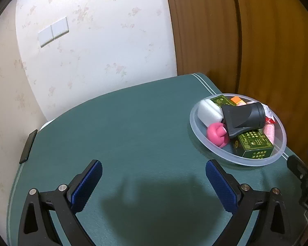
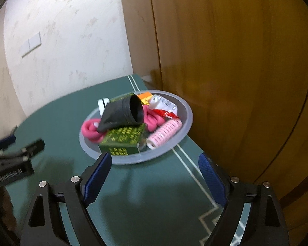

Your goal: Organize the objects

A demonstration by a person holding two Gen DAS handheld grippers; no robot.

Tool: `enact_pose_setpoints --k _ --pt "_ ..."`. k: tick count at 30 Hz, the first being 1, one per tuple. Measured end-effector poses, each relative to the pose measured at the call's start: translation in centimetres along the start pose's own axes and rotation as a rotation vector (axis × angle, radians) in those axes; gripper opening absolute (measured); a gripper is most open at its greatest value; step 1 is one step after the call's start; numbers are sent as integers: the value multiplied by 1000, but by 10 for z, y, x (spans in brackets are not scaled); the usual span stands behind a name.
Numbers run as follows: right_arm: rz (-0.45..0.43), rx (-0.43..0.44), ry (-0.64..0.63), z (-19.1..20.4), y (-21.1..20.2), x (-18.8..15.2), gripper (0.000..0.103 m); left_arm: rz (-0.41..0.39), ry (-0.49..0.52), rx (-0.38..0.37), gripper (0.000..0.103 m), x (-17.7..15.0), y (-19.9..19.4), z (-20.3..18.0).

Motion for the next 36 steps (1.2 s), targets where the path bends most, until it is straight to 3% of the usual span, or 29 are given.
enact_pose_setpoints --k 4,10,27,36 --pt "7 -49 -34 -7 -2 -5 97 -3 2 -12 103 0 -3 -4" --pt "6 -52 -65 -6 -3 -5 103 -12 10 -28 103 0 -8 -11" --pt "12 -69 -113 -6 2 -6 103 10 10 -99 103 -5 -10 -24" --pt "7 -80 -124 -4 0 -5 103 8 16 -99 103 -6 -10 -25"
Point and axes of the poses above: each gripper's, at about its wrist camera, not at the fingertips, and y roughly the way its jaws point, z to its left, x to its top, the point moved 9 cm from there along y, roughly the way its jaws point, and after that the axes turned 2 degrees about x, right-handed, at the moved point
